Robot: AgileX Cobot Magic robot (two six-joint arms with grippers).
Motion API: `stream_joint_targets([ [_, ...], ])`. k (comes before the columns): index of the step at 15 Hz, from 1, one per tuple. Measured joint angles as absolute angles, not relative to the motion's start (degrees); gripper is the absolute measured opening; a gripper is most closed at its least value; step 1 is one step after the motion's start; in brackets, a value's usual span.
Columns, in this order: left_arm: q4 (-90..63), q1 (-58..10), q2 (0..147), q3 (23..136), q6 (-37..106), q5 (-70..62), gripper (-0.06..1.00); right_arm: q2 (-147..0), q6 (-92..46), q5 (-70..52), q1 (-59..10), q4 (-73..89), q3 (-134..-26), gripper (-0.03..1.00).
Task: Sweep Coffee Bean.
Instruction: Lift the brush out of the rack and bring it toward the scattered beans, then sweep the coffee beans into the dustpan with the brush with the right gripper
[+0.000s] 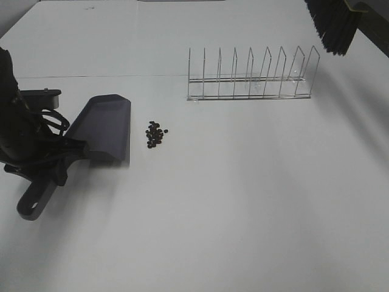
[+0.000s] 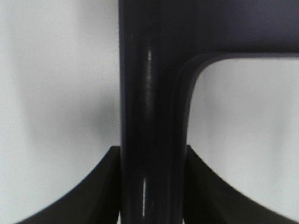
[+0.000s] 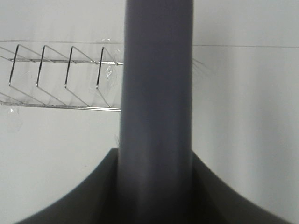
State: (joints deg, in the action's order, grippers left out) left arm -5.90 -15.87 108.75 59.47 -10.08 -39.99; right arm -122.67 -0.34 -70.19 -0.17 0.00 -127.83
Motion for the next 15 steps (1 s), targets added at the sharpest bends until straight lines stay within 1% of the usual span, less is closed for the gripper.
stream_joint_targets([
  [3, -5.79, -17.13, 108.8, 59.47, -10.08, -39.71, 0.32, -117.51, 0.4, -70.59, -2.52, -0.74, -119.23, 0.27],
  [6, -5.96, -19.25, 112.01, 59.53, -10.49, -39.53, 0.32, -115.79, 1.72, -69.96, -8.82, -0.8, -110.35, 0.27],
  [10, -5.84, -19.31, 115.74, 60.56, -10.71, -40.74, 0.32, -116.77, 6.82, -60.45, -17.3, -3.9, -100.15, 0.27],
  [15, -5.84, -19.31, 116.25, 60.91, -10.71, -41.25, 0.32, -126.51, 13.46, -58.67, -27.04, -13.75, -98.38, 0.27],
])
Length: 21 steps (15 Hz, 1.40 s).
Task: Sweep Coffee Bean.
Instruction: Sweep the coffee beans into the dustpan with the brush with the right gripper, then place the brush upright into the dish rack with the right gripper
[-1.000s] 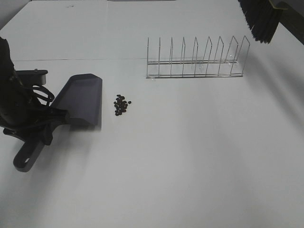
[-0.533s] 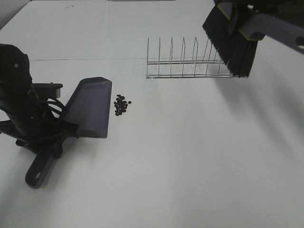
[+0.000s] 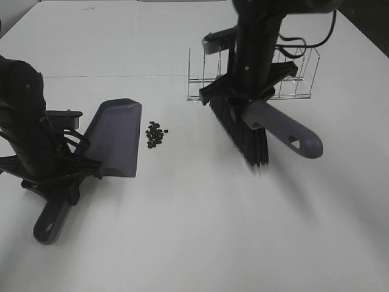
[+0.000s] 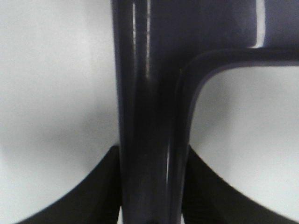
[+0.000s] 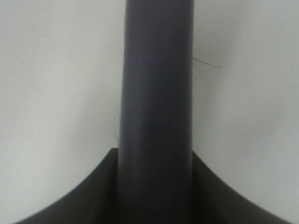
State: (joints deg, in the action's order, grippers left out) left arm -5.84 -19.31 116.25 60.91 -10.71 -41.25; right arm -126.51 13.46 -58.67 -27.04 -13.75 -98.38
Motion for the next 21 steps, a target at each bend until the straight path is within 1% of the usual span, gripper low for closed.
stream_joint_targets([
  [2, -5.9, -19.31, 116.25, 60.91, -10.71, -41.25, 0.32, -130.12, 16.79, -58.16, -30.37, -16.56, -99.41, 0.27],
  [4, -5.96, -19.31, 116.25, 60.91, -10.71, -41.25, 0.32, -133.38, 18.39, -58.21, -32.95, -17.3, -103.25, 0.27],
  [9, -6.02, -19.31, 116.25, 60.91, -10.71, -41.42, 0.32, -145.3, 14.21, -69.1, -38.45, -11.12, -124.68, 0.27],
  [11, -6.07, -19.31, 116.25, 60.91, -10.71, -41.42, 0.32, -148.97, 13.81, -70.02, -40.74, -7.96, -133.79, 0.27],
  [12, -6.07, -19.31, 116.25, 60.91, -10.71, -41.42, 0.32, -150.06, 13.69, -70.19, -41.6, -6.07, -136.59, 0.27],
  [15, -6.19, -19.31, 116.25, 60.91, -10.54, -41.42, 0.32, -150.29, 13.52, -70.47, -42.8, -3.55, -140.49, 0.27],
  [21, -6.19, -19.31, 116.25, 60.91, -10.54, -41.42, 0.32, -146.22, 13.46, -70.59, -42.74, -10.49, -140.66, 0.27],
])
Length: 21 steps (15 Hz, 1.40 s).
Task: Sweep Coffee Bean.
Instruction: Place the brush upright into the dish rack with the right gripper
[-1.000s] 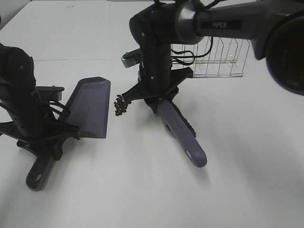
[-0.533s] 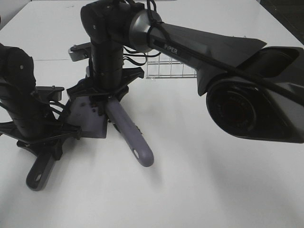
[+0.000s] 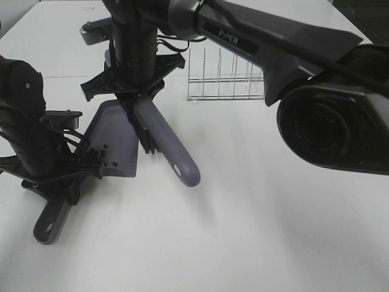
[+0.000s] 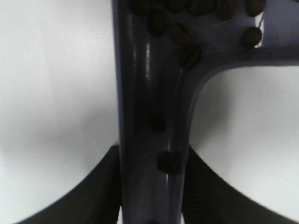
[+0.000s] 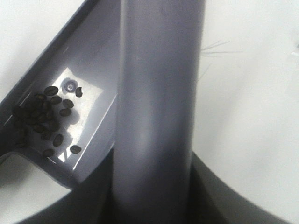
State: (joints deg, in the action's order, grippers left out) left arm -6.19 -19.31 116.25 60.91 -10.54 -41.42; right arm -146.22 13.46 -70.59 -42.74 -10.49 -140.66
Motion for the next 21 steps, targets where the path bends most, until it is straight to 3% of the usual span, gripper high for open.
stream_joint_targets([
  [5, -6.25, -19.31, 116.25, 60.91, -10.49, -41.42, 0.32, -139.57, 10.6, -70.7, -41.37, -14.67, -140.66, 0.27],
  [10, -6.25, -19.31, 116.25, 60.91, -10.49, -41.42, 0.32, -133.33, 8.31, -70.76, -30.83, -15.01, -139.06, 0.27],
  [16, -6.25, -19.31, 116.25, 60.91, -10.49, -41.42, 0.32, -127.2, 8.08, -70.76, -16.04, -13.18, -125.94, 0.27],
  [21, -6.25, -19.31, 116.25, 60.91, -10.49, -41.48, 0.32, -126.97, 8.02, -70.59, -9.22, -10.77, -117.11, 0.27],
])
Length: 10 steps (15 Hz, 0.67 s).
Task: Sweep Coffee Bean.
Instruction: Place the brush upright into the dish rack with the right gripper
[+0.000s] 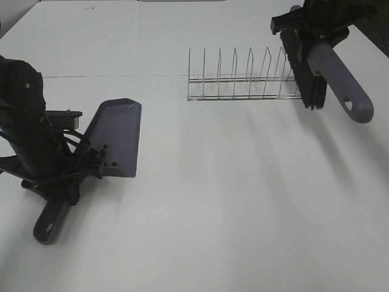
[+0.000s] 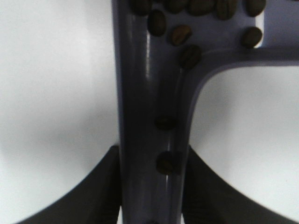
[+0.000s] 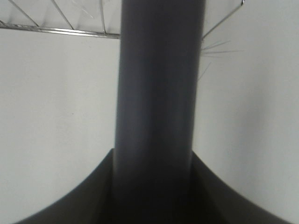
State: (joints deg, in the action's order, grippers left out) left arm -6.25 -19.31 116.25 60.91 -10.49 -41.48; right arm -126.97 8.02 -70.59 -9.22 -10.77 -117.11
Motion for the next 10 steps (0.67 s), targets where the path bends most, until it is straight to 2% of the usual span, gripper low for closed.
stream_joint_targets([
  [5, -6.25, -19.31, 116.25, 60.91, -10.49, -41.48, 0.32, -126.97, 8.02, -70.53, -8.59, -10.71, -110.92, 0.27],
  [10, -6.25, -19.31, 116.25, 60.91, -10.49, -41.48, 0.32, -126.97, 4.93, -70.53, -8.31, -12.32, -110.01, 0.27],
])
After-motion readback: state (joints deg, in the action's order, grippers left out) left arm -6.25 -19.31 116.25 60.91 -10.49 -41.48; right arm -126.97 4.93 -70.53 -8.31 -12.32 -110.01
